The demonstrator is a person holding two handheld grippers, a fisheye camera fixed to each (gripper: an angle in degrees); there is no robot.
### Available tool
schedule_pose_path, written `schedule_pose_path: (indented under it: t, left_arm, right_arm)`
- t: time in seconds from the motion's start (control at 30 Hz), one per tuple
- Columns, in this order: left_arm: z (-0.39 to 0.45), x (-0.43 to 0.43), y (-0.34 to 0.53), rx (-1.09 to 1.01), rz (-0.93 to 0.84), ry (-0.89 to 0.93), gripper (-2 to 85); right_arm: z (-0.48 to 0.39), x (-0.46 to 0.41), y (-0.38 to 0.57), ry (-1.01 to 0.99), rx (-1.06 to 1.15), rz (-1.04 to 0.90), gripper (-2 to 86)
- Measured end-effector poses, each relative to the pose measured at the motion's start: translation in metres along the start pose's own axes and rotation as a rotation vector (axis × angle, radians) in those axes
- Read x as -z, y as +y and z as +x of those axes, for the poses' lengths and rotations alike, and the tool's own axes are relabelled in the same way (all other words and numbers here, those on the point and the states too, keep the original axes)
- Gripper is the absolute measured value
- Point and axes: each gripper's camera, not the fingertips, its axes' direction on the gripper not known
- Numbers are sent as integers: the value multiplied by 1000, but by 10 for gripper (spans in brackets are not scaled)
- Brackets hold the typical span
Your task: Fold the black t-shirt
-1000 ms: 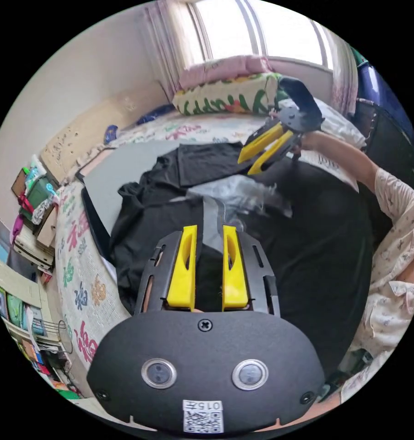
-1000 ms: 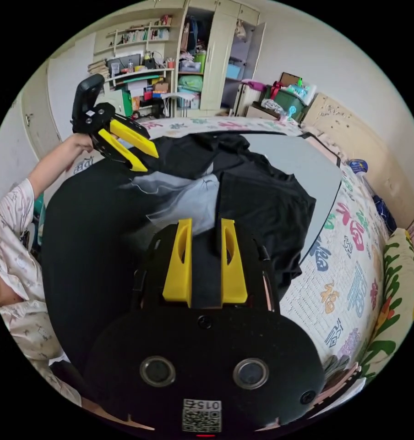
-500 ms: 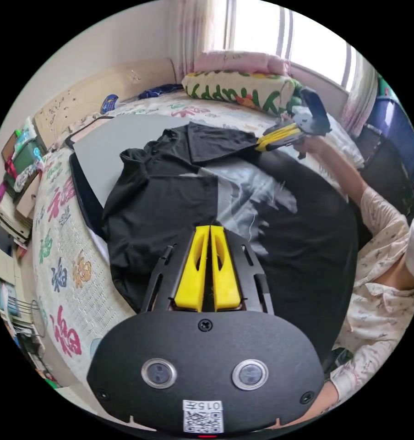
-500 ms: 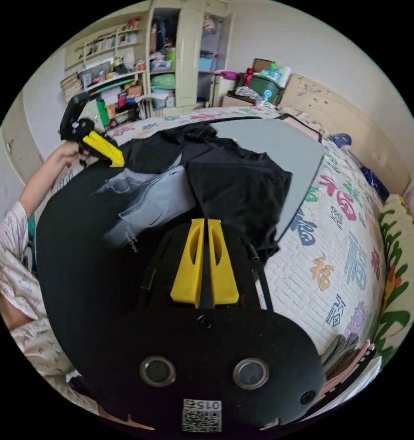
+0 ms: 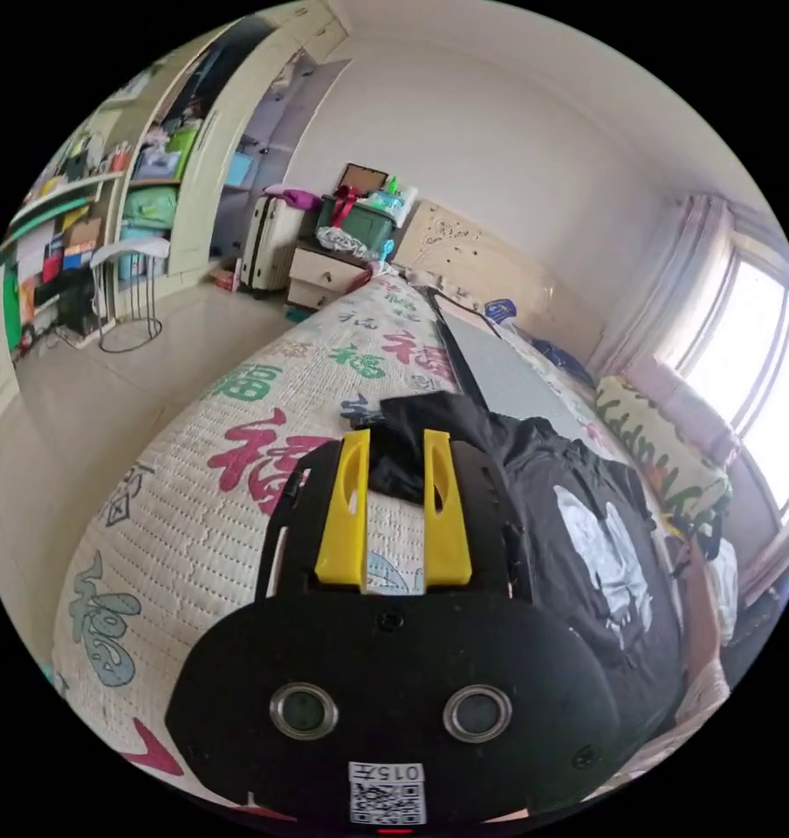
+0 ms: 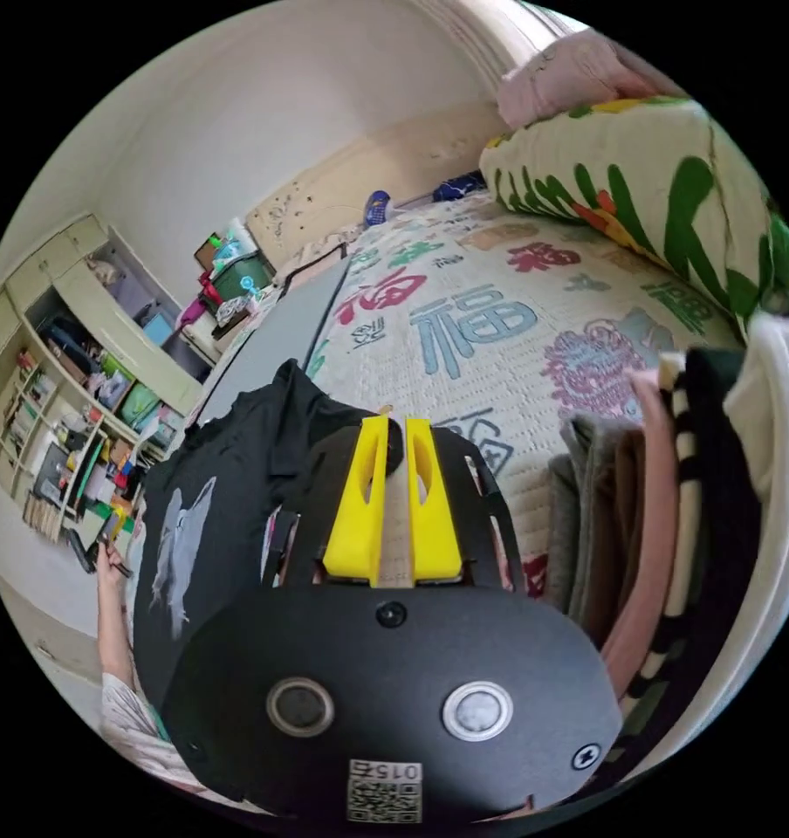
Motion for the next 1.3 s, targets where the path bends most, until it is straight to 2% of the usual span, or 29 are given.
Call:
schedule_pose_path:
  t: [0.13, 0.27, 0.33, 0.4, 0.6, 0.93, 1.03, 1.1, 1.17, 1.23, 1.3]
  left_arm:
    - [72, -28, -16, -177, -36, 108, 44]
    - [155, -92, -28, -316, -160, 155, 8]
    - [182, -124, -28, -352, -215, 146, -1]
    - [208, -163, -25, -403, -279, 64, -6]
    - [214, -232, -18, -440, -372, -93, -8]
    - [188, -279, 11, -517, -394, -267, -4]
    - [171, -270, 22, -512, -350, -299, 5]
    - [154, -242, 27, -511, -318, -266, 21]
    - [140, -203, 32, -528, -272, -217, 37]
    - [124, -150, 43, -537, -218, -114, 48]
    - [95, -62, 74, -523, -168, 170, 56]
  right_arm:
    - [-84, -19, -7, -18, 228, -31, 26]
    - [-179, -83, 4, 6, 489, -184, 0]
    - [-206, -111, 10, 70, 541, -202, -6]
    - [-228, -145, 13, 156, 588, -216, -9]
    - [-219, -213, 0, 415, 556, -235, -10]
    - [-168, -245, 0, 563, 543, -166, -9]
    - [-141, -230, 1, 504, 510, -181, -6]
    - [-110, -193, 2, 334, 440, -220, 6]
    - [-91, -148, 17, 191, 471, -199, 26]
    - [-69, -92, 46, 59, 506, -162, 38]
    - [-35, -12, 101, -93, 563, -137, 45]
